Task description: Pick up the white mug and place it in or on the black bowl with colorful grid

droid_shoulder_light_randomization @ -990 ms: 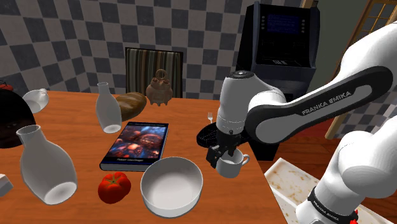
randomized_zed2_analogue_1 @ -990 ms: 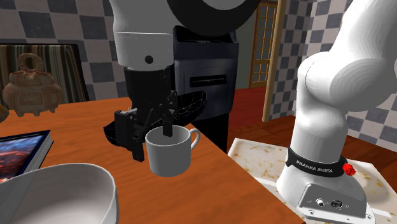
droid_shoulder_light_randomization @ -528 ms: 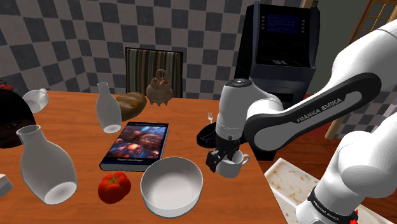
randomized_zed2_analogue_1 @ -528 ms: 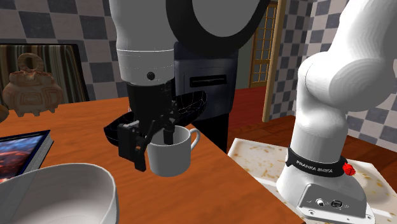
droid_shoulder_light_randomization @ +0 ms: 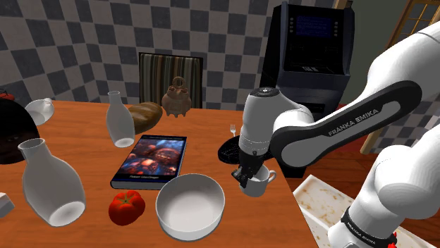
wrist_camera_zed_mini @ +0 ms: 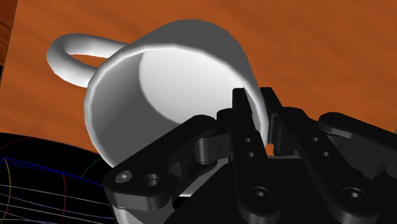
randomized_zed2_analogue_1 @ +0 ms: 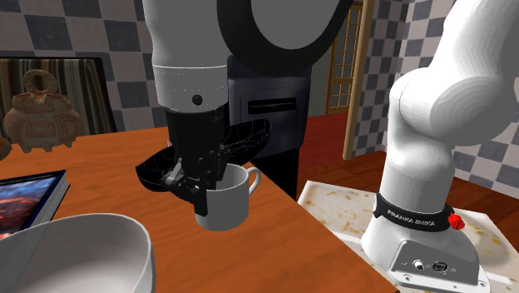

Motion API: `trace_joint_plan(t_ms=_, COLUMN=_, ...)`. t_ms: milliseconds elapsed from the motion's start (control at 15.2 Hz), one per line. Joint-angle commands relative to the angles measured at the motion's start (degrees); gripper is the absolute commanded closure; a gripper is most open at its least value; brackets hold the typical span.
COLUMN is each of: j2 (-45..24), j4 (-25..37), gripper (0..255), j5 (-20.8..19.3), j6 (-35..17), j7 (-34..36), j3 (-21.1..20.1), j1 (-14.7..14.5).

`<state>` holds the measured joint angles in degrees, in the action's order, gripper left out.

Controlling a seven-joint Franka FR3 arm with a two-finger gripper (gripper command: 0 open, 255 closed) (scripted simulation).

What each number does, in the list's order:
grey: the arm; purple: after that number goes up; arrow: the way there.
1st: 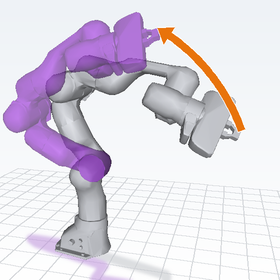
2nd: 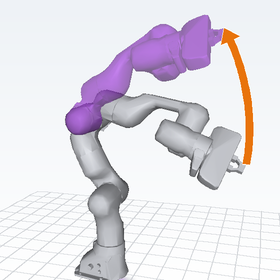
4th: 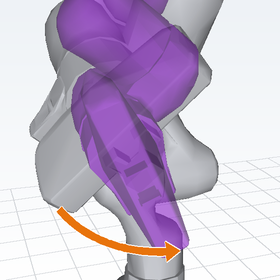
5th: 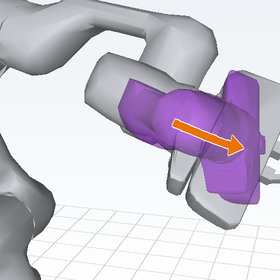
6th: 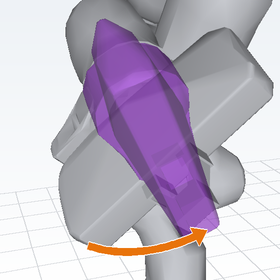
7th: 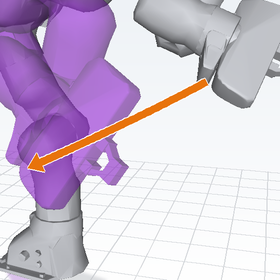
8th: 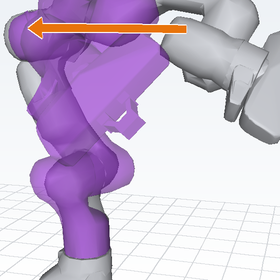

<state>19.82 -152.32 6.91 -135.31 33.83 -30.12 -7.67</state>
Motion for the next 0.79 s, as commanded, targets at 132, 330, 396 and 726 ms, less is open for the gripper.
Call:
trace_joint_plan(t_ms=132, j2=0.0, j4=0.0, gripper=255, j5=0.0, j6=0.0, j7=0.0, j3=0.0, j1=0.0)
trace_joint_plan(t_ms=330, j2=0.0, j4=0.0, gripper=255, j5=0.0, j6=0.0, j7=0.0, j3=0.0, j1=0.0)
trace_joint_plan(t_ms=396, j2=0.66, j4=0.33, gripper=255, j5=0.22, j6=0.96, j7=-0.26, j3=0.24, j1=-0.15)
trace_joint_plan(t_ms=726, j2=3.64, j4=2.22, gripper=255, j5=1.0, j6=5.7, j7=-1.31, j3=1.42, j1=-0.76)
